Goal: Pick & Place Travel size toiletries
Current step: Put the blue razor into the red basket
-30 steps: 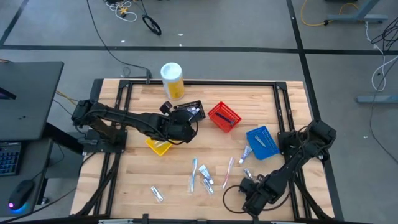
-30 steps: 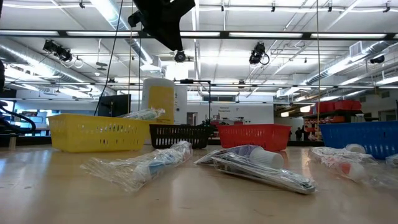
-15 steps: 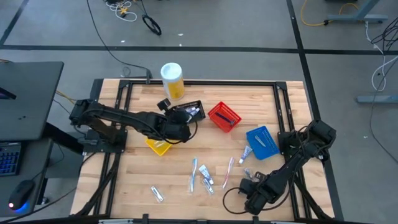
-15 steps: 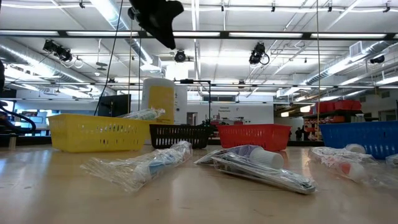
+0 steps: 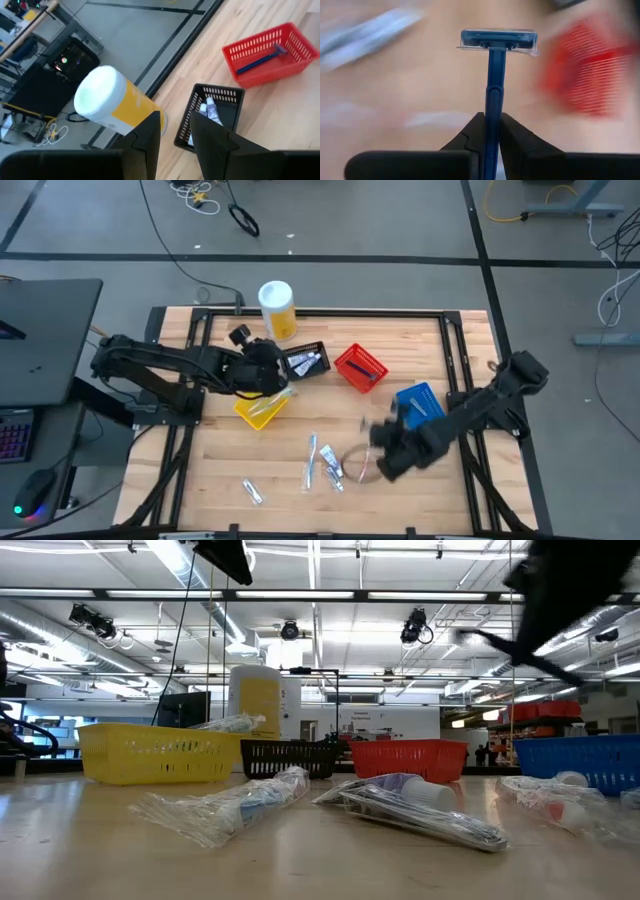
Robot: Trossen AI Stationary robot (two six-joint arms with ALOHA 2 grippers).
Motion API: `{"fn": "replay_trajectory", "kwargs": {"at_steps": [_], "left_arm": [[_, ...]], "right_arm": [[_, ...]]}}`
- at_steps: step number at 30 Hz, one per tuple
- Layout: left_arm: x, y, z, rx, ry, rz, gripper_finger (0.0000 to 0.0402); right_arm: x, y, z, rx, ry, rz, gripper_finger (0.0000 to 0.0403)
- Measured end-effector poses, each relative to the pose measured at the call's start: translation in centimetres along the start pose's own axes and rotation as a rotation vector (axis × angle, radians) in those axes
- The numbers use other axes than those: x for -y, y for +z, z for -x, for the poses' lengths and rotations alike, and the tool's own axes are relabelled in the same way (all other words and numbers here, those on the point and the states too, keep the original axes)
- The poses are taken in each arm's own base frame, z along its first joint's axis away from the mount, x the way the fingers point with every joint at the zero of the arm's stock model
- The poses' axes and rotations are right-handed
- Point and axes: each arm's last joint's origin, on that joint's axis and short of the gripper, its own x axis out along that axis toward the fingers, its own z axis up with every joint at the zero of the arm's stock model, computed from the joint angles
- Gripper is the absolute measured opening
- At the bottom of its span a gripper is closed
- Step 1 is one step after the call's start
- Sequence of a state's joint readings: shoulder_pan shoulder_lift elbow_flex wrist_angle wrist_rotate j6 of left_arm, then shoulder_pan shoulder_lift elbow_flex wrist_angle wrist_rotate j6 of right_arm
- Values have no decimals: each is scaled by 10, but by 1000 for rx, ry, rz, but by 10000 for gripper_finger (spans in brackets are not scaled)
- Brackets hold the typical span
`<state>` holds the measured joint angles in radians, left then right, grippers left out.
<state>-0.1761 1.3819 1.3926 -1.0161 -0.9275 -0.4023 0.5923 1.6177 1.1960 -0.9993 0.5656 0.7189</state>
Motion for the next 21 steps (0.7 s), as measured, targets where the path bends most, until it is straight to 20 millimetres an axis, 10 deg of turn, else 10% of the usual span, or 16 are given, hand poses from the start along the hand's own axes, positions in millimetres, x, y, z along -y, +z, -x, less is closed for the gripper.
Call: {"fn": "replay_trajectory", "kwargs": {"at_steps": [8,21], "left_arm": [[4,-2,-3,-24,-19,-18,114],[3,-2,-3,-17,3,-14,114]], "right_arm": [[93,41,-20,127,-402,-174,42],[166,50,-119,-28,-187,-388,42]]}}
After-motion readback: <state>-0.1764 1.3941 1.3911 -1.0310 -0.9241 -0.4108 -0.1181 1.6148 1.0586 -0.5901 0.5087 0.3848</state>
